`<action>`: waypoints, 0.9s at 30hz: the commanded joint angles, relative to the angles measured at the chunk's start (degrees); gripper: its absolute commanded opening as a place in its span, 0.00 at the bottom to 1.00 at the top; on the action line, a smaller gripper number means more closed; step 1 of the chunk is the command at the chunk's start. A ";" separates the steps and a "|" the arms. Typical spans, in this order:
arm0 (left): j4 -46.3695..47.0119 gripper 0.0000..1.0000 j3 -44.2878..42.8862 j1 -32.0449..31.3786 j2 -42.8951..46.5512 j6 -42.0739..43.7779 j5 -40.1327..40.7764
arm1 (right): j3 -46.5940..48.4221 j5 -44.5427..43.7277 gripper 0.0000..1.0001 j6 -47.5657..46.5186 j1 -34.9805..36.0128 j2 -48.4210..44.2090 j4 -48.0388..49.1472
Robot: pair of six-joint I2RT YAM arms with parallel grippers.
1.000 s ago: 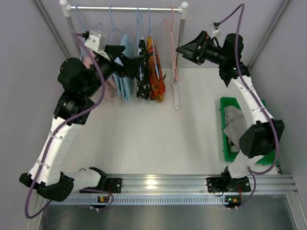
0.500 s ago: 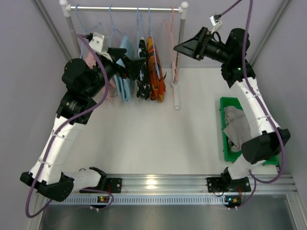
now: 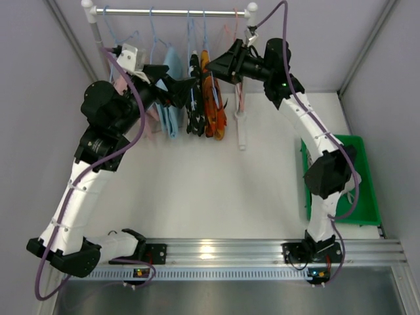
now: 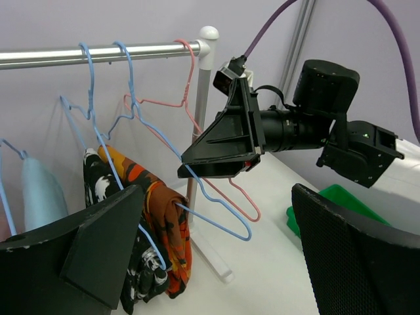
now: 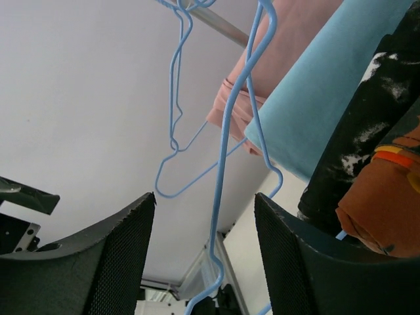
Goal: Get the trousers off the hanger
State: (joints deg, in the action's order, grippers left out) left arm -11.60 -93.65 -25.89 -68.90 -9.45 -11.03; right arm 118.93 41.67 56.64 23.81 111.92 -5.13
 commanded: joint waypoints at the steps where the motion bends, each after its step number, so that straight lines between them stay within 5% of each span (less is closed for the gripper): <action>1: 2.54 0.99 -1.01 0.49 1.76 0.66 0.57 | 3.67 -0.54 0.60 2.85 1.67 1.54 5.81; 14: 2.28 0.99 -0.22 1.02 1.76 0.66 0.57 | 3.50 1.83 0.43 9.80 2.73 4.80 13.91; 21: 1.40 0.99 0.57 1.19 1.76 -0.48 0.13 | 3.41 2.98 0.00 11.91 2.12 3.83 15.67; 27: 1.14 0.99 0.39 1.19 1.40 -0.22 0.13 | 2.79 4.21 0.00 15.07 1.85 3.57 24.87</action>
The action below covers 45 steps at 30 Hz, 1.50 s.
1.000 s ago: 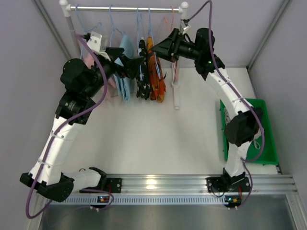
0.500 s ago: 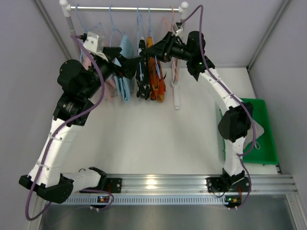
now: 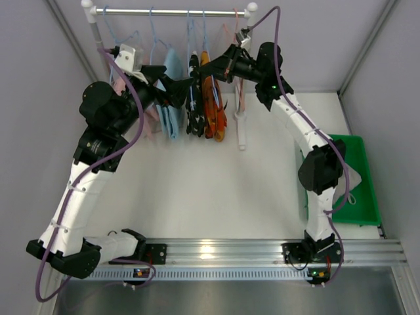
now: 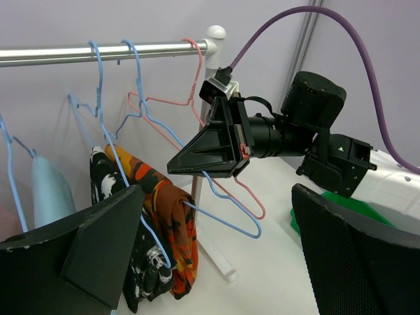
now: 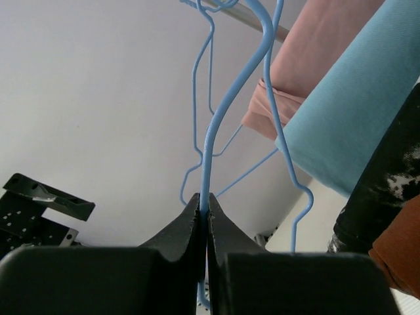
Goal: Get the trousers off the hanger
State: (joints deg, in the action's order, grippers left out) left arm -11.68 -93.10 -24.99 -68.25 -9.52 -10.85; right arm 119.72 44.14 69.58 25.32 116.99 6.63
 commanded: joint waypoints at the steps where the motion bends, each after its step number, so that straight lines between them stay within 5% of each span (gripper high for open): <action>1: 1.31 0.99 -0.15 0.38 0.75 -0.15 0.13 | 2.09 1.65 0.00 2.92 0.26 -1.41 14.36; 25: 0.70 0.99 -0.85 2.23 -1.71 -2.78 2.50 | 9.83 -0.11 0.00 4.60 -4.14 -1.85 31.33; 41: 2.89 0.98 -3.50 3.81 -3.73 -22.72 -17.70 | -16.34 3.32 0.00 2.32 -5.02 -25.38 31.87; 45: 4.91 0.98 -1.04 3.81 -4.00 -33.33 -20.08 | -20.84 3.93 0.00 -0.23 -4.93 -30.06 29.85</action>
State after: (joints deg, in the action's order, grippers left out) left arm -11.68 -95.35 -21.45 -71.79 -33.36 -26.76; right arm 98.48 48.31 75.68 21.08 94.80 24.60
